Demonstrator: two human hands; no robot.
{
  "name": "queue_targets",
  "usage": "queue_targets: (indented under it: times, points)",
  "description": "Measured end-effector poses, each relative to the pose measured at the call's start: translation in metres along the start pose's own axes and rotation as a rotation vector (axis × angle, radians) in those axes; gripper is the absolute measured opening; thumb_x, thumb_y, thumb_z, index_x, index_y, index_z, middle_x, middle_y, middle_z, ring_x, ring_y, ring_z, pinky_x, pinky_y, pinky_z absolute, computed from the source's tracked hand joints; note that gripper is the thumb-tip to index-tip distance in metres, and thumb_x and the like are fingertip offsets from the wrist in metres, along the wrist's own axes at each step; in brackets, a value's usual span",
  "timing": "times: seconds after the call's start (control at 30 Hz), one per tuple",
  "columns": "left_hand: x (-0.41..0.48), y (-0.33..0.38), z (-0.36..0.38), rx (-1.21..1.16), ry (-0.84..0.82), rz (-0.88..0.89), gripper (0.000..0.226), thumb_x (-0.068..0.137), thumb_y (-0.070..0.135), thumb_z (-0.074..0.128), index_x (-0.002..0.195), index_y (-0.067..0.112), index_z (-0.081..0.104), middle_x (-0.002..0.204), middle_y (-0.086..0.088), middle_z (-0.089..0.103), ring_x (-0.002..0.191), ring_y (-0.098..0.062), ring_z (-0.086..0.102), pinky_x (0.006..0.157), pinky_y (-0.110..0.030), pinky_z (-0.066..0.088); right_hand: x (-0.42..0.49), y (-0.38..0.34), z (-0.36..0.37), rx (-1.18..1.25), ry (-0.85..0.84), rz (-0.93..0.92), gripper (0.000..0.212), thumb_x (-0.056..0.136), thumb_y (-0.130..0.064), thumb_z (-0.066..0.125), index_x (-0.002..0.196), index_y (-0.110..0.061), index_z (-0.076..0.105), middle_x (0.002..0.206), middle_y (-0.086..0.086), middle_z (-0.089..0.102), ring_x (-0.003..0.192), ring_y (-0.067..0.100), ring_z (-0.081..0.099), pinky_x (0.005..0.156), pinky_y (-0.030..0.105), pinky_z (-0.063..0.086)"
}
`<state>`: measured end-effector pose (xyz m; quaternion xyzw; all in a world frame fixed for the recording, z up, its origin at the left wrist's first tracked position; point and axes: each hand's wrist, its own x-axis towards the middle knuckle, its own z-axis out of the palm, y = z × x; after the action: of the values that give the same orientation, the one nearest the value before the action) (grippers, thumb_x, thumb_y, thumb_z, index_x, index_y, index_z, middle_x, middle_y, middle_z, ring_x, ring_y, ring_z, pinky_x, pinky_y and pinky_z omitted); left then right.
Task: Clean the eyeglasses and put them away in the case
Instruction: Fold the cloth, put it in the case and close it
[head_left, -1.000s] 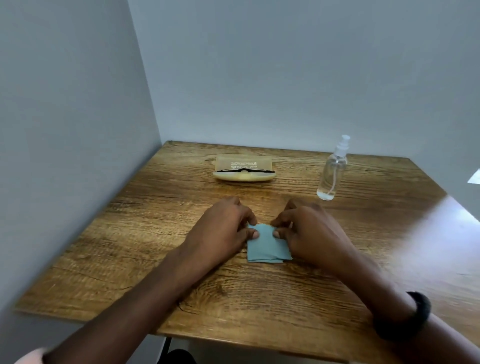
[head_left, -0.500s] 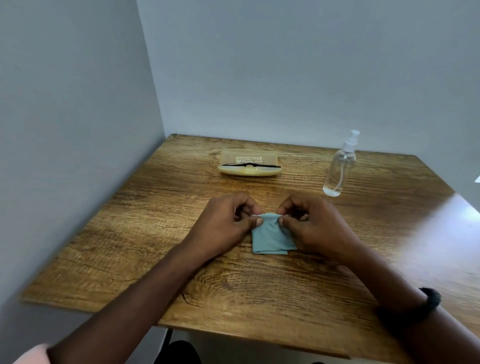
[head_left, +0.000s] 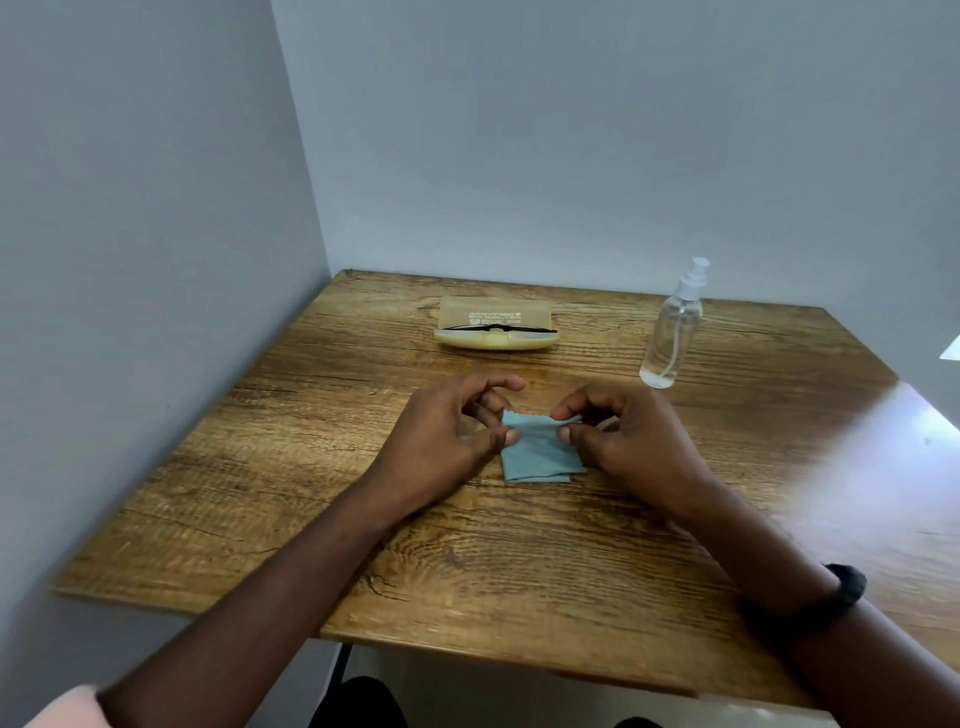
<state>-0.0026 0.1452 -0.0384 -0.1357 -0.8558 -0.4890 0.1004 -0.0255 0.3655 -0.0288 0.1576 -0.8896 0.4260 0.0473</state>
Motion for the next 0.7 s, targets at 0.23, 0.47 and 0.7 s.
queue_targets:
  times: [0.23, 0.47, 0.7]
  points:
    - [-0.009, 0.003, -0.001, 0.160, -0.004, 0.088, 0.039, 0.084, 0.014, 0.082, 0.118, 0.031, 0.074, 0.098, 0.016, 0.072, 0.097, 0.002, 0.065, 0.078, -0.012, 0.049, -0.004, 0.003, -0.004, -0.053, -0.068, -0.013, 0.021, 0.082, -0.016, 0.081, 0.082, -0.035, 0.074, 0.084, -0.018, 0.069, 0.080, -0.002, 0.064, 0.067, 0.016, 0.047]
    - [-0.019, -0.001, -0.006, 0.221, -0.021, 0.136, 0.017, 0.087, 0.017, 0.079, 0.099, 0.029, 0.078, 0.102, 0.017, 0.073, 0.102, 0.000, 0.063, 0.082, -0.024, 0.052, -0.007, -0.001, -0.006, -0.073, -0.124, -0.018, 0.023, 0.084, -0.012, 0.079, 0.082, -0.034, 0.074, 0.094, -0.013, 0.071, 0.091, 0.004, 0.065, 0.085, 0.031, 0.058]
    - [-0.020, -0.002, -0.005, 0.254, -0.051, 0.171, 0.013, 0.087, 0.017, 0.080, 0.095, 0.027, 0.080, 0.107, 0.015, 0.071, 0.107, -0.003, 0.061, 0.083, -0.028, 0.050, -0.008, -0.004, -0.009, -0.091, -0.158, -0.049, 0.027, 0.086, -0.003, 0.071, 0.082, -0.029, 0.075, 0.100, -0.011, 0.069, 0.096, 0.007, 0.065, 0.089, 0.035, 0.058]
